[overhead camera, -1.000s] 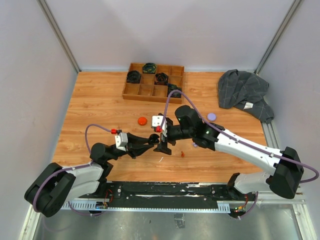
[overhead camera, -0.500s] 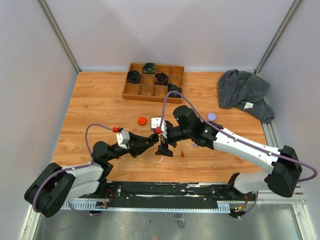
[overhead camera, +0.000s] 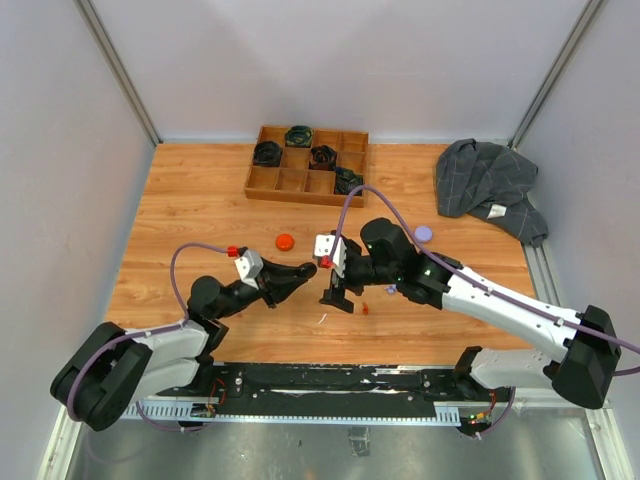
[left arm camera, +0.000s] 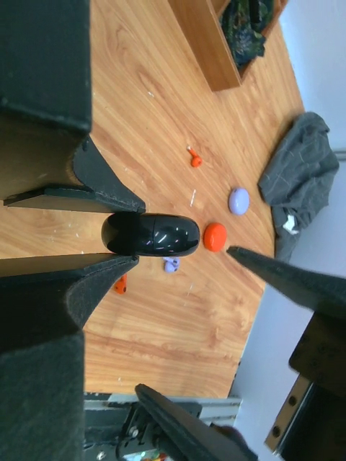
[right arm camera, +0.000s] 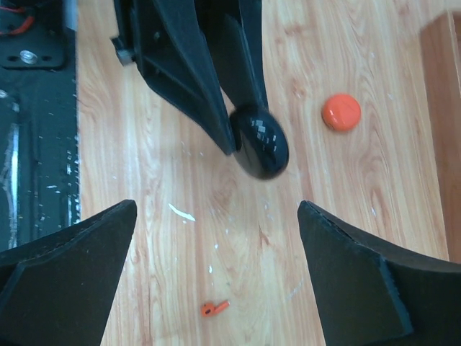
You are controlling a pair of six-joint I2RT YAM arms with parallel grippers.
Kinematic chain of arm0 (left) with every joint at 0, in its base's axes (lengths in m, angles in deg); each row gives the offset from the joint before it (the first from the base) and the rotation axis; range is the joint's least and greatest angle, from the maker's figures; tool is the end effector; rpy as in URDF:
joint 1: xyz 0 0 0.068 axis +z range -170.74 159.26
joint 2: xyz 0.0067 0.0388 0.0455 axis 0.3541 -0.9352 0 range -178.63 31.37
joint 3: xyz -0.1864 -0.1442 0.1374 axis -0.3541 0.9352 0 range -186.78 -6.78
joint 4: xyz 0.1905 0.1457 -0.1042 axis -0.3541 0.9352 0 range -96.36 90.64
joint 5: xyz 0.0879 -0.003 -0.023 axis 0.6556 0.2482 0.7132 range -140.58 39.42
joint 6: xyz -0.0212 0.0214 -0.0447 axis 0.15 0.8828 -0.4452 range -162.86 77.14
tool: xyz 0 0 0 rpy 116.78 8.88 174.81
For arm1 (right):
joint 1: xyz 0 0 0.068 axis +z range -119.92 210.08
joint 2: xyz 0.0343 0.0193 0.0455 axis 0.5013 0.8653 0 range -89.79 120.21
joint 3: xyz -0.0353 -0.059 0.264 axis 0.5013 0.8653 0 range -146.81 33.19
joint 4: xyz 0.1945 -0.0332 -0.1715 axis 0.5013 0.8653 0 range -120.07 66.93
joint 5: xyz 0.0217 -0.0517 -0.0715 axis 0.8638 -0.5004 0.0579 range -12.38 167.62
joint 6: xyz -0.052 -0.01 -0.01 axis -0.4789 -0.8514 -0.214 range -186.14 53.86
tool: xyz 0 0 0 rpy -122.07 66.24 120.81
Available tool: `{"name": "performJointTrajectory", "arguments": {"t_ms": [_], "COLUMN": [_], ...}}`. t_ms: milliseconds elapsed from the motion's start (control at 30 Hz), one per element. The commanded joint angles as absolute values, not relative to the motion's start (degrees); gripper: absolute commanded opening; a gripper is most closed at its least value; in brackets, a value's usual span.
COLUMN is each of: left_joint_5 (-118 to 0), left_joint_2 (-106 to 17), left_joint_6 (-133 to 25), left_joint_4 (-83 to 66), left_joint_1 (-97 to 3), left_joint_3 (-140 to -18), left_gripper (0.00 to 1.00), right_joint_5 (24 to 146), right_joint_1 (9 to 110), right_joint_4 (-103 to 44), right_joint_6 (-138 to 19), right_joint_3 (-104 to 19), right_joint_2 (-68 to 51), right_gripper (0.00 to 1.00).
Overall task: Insert the wireless bluetooth earbuds into the charging case
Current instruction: Close the charging case, then place the charging case at the center of the board.
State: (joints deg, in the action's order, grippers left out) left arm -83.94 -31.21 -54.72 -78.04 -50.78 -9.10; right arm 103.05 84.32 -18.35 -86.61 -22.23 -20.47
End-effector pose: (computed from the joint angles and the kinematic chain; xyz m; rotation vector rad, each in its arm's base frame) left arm 0.1406 -0.1040 0.1853 0.7227 1.2927 -0.9968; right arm 0.1480 0.2318 0.3140 -1.4734 1.4513 0.8164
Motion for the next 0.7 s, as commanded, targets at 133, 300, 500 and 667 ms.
{"name": "performJointTrajectory", "arguments": {"t_ms": [133, 300, 500, 667], "left_joint_5": [-67.29, -57.18, -51.90, -52.65], "left_joint_2": [-32.56, -31.70, -32.12, -34.18], "left_joint_6": [-63.87, -71.08, -80.14, -84.09], "left_joint_4": [-62.85, -46.96, -36.26, -32.49], "left_joint_1": [-50.71, -50.71, -49.70, -46.94], "left_joint_3": [-15.71, -19.97, -20.68, -20.48], "left_gripper": [0.01, 0.01, 0.02, 0.04], "right_joint_5": [83.59, 76.86, 68.85, 61.13], "right_joint_1": [82.60, 82.49, 82.39, 82.38], "right_joint_4": [-28.06, -34.07, -40.48, -44.13], "right_joint_6": [-80.21, -76.96, -71.63, -66.86], "right_joint_3": [-12.57, -5.93, 1.14, 5.91], "right_joint_2": [-27.72, -31.71, -34.67, -37.79], "right_gripper": [0.99, 0.99, 0.99, 1.00]}}
